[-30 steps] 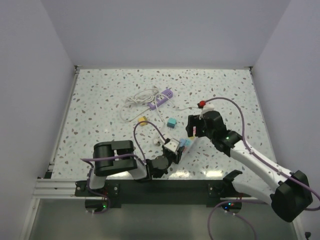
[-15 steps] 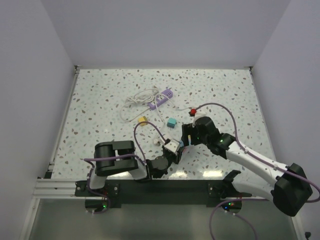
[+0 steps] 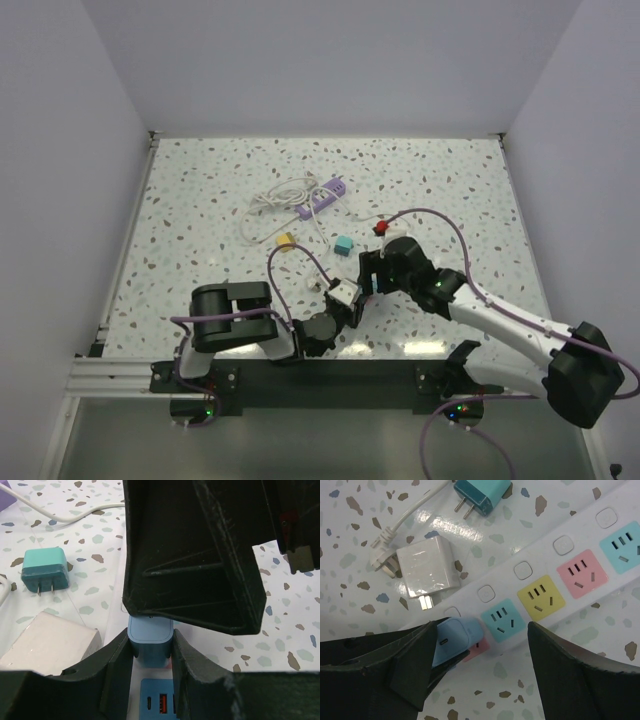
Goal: Insert the plug
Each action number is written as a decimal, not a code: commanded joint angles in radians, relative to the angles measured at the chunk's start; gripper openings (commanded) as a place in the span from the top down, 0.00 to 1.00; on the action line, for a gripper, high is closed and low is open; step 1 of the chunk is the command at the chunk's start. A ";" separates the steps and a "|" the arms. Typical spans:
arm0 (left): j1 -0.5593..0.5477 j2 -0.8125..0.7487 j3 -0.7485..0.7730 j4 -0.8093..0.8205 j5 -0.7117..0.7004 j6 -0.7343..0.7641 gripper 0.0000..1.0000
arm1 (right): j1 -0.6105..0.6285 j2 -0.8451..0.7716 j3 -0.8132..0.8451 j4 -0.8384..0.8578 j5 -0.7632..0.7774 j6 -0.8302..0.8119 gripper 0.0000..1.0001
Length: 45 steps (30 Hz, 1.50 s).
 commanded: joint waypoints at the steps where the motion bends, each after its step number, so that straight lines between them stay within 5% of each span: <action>1: -0.009 0.041 0.004 -0.054 0.004 0.011 1.00 | 0.019 0.012 -0.011 -0.095 0.028 0.011 0.24; 19: -0.010 0.113 -0.004 -0.072 0.056 -0.028 1.00 | 0.031 -0.048 -0.064 -0.117 0.086 0.101 0.25; 45: -0.066 0.230 0.164 -0.413 0.075 0.011 1.00 | 0.031 -0.140 -0.088 -0.126 0.198 0.143 0.21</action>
